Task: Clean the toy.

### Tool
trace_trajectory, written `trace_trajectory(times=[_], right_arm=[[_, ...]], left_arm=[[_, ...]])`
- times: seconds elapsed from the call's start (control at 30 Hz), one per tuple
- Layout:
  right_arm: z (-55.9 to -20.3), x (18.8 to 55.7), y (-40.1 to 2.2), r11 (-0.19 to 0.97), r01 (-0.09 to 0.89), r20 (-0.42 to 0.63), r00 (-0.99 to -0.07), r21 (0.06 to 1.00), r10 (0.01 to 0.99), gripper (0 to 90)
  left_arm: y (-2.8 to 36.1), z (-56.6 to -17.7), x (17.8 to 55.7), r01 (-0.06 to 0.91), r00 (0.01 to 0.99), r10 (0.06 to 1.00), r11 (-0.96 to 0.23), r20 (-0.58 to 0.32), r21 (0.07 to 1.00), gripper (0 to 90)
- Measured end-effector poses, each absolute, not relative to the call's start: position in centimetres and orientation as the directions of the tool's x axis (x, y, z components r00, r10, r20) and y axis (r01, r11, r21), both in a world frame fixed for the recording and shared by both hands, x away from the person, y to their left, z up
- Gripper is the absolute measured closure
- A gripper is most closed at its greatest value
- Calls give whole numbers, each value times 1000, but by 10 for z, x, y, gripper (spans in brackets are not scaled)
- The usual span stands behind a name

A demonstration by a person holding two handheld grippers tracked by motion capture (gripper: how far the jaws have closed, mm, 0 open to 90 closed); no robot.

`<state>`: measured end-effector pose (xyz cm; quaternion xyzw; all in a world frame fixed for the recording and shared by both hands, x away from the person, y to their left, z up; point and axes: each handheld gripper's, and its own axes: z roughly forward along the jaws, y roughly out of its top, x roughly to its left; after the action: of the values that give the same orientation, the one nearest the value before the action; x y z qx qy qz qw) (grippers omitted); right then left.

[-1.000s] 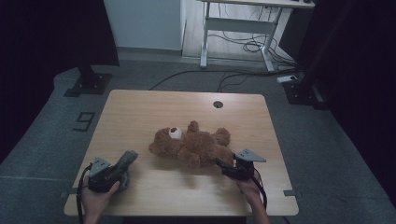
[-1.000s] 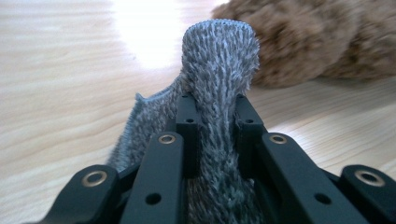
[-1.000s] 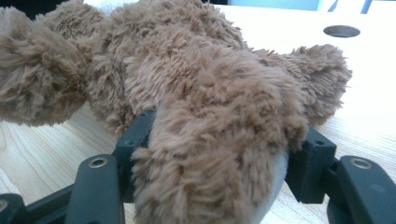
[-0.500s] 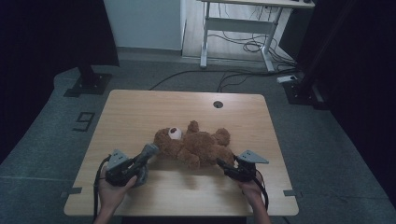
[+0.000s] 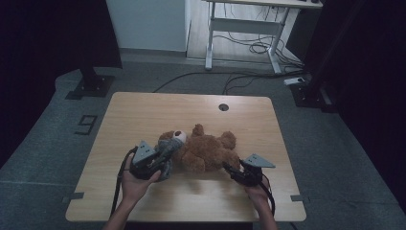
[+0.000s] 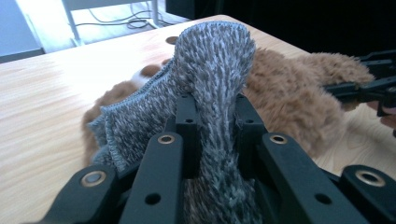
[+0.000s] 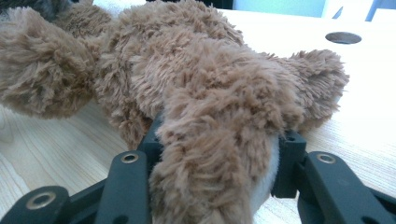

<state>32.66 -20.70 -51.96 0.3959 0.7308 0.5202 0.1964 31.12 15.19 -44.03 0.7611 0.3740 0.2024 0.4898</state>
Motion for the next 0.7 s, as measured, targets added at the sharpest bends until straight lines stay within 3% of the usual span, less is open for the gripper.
trace_trajectory(times=[0.4,0.7], right_arm=[[-519,328,-208,139,378,133,-610,915,781,533],[-520,329,-207,133,379,138,-608,916,782,532]], left_arm=[[107,-431,339,358,696,717,-309,-32,881,766],[73,-426,349,371,741,668,-311,-77,875,765]])
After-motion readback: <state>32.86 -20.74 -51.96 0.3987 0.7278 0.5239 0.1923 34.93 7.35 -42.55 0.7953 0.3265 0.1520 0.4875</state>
